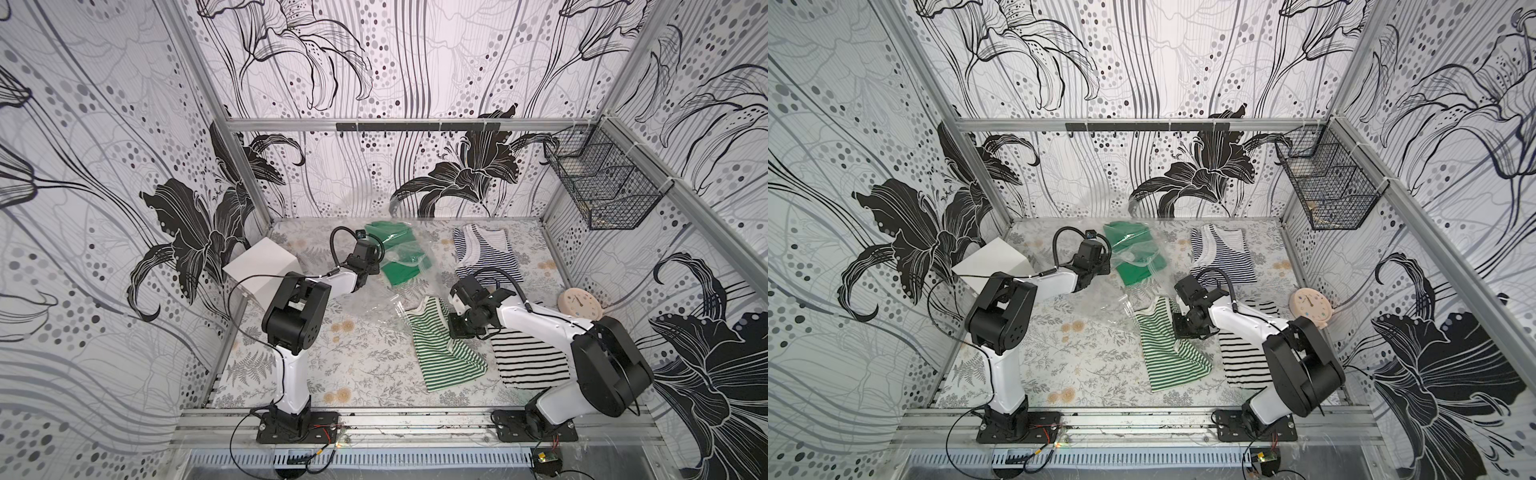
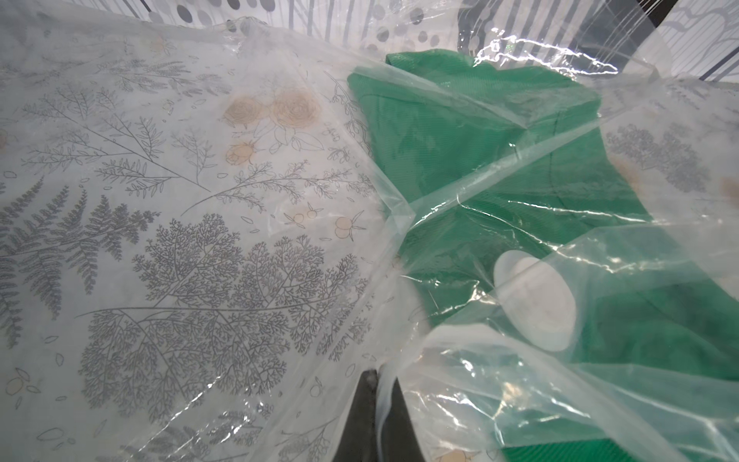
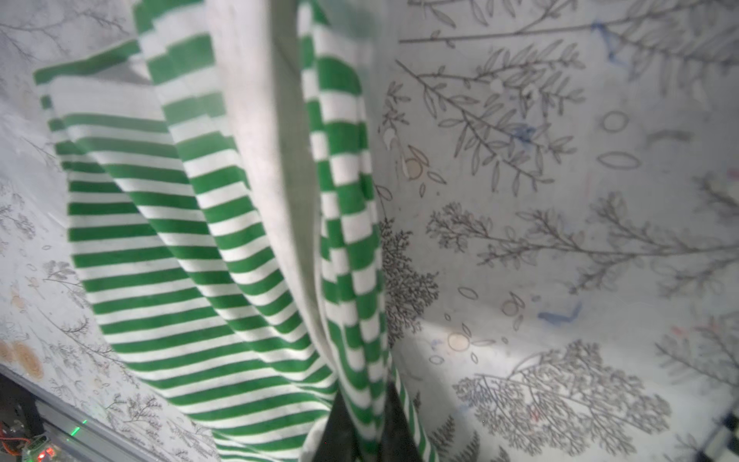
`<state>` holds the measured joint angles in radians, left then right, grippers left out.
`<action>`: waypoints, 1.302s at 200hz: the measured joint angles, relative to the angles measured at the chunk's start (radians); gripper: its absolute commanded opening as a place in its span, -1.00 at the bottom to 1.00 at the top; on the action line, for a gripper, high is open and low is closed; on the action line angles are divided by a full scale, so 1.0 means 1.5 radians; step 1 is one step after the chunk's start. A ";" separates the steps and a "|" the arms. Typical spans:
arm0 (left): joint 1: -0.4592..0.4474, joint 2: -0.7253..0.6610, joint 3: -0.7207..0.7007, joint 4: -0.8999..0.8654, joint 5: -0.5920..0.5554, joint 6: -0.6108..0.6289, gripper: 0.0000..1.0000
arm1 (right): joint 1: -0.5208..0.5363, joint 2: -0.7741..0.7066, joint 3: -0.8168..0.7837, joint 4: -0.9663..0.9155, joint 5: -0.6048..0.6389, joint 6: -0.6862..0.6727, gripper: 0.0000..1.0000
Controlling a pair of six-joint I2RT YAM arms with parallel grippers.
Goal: Take the tank top out of the vacuum bag
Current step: Move the tank top to the center of the board.
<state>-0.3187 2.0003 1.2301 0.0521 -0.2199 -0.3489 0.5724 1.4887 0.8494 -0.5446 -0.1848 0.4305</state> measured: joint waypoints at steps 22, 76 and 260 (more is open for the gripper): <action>0.010 0.016 0.023 -0.010 -0.004 0.001 -1.00 | -0.009 -0.026 -0.032 0.005 0.011 0.015 -1.00; 0.065 0.024 0.046 -0.020 -0.011 -0.013 -1.00 | -0.076 -0.190 -0.139 -0.011 0.041 0.092 -1.00; 0.091 -0.186 -0.063 -0.023 0.034 0.016 -1.00 | -0.151 0.310 0.317 -0.031 0.114 0.209 -1.00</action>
<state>-0.1829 1.7210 1.1355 0.0177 -0.1696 -0.3244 0.3466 1.9541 1.3254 -0.5911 -0.0143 0.7433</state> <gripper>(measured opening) 0.047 0.084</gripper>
